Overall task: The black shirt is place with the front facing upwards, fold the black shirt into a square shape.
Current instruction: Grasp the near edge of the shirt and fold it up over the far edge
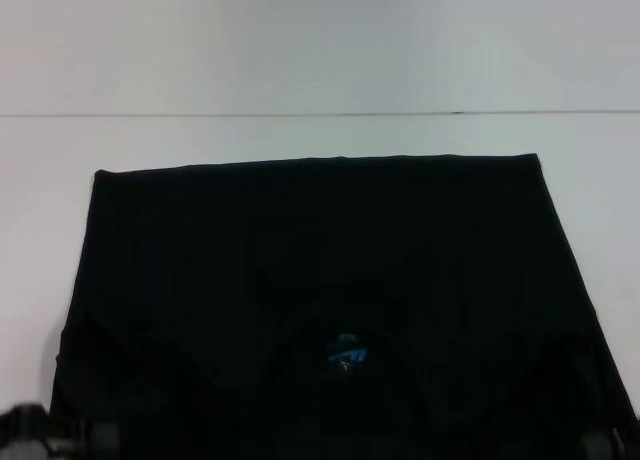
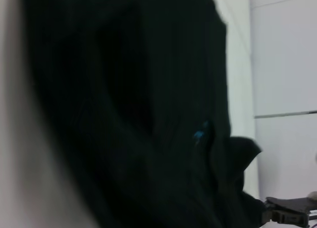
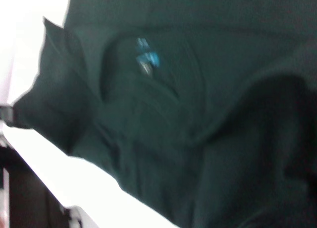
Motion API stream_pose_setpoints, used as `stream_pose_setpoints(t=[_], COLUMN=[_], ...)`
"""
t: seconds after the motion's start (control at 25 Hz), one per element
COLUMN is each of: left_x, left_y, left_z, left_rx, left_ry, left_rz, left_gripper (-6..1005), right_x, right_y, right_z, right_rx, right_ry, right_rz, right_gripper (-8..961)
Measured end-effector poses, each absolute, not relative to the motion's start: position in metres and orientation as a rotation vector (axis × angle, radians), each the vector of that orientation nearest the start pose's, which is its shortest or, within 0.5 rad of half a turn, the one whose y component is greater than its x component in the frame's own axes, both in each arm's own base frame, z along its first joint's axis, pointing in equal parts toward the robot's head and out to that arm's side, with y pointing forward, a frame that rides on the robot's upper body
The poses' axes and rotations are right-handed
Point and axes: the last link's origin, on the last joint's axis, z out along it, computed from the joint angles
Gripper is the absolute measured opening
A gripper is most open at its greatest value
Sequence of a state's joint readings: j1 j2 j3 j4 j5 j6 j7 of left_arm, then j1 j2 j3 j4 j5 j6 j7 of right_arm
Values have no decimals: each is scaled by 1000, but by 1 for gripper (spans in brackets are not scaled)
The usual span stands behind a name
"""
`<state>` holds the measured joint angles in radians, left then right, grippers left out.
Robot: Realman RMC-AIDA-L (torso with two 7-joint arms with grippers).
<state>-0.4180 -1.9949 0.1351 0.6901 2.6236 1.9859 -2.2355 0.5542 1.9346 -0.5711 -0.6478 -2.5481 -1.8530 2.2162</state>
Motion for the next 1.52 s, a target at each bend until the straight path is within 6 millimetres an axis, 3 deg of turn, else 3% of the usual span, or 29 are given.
stream_pose_setpoints(t=[0.28,0.6,0.8,1.08,1.52], left_x=[-338,-339,-344,-336,-317], left_y=[272,325,350,373,405], left_z=[74,80,67,51,62], left_rx=[2179,2250,2324,2388,2481], left_ry=[2174,2275,2347,2353,2296], left_rz=[858,1182,1336,1523,1695], left_gripper=[43,44,44,45,44], right_x=[313,308,309,303,292], right_y=[309,343,364,384,404], right_z=[56,60,40,17,19], right_rx=[-2411,-2176,-2004,-1864,-1724], right_ry=[1974,1908,1819,1733,1650], right_rz=[450,815,931,978,1127], right_gripper=[52,53,52,53,52])
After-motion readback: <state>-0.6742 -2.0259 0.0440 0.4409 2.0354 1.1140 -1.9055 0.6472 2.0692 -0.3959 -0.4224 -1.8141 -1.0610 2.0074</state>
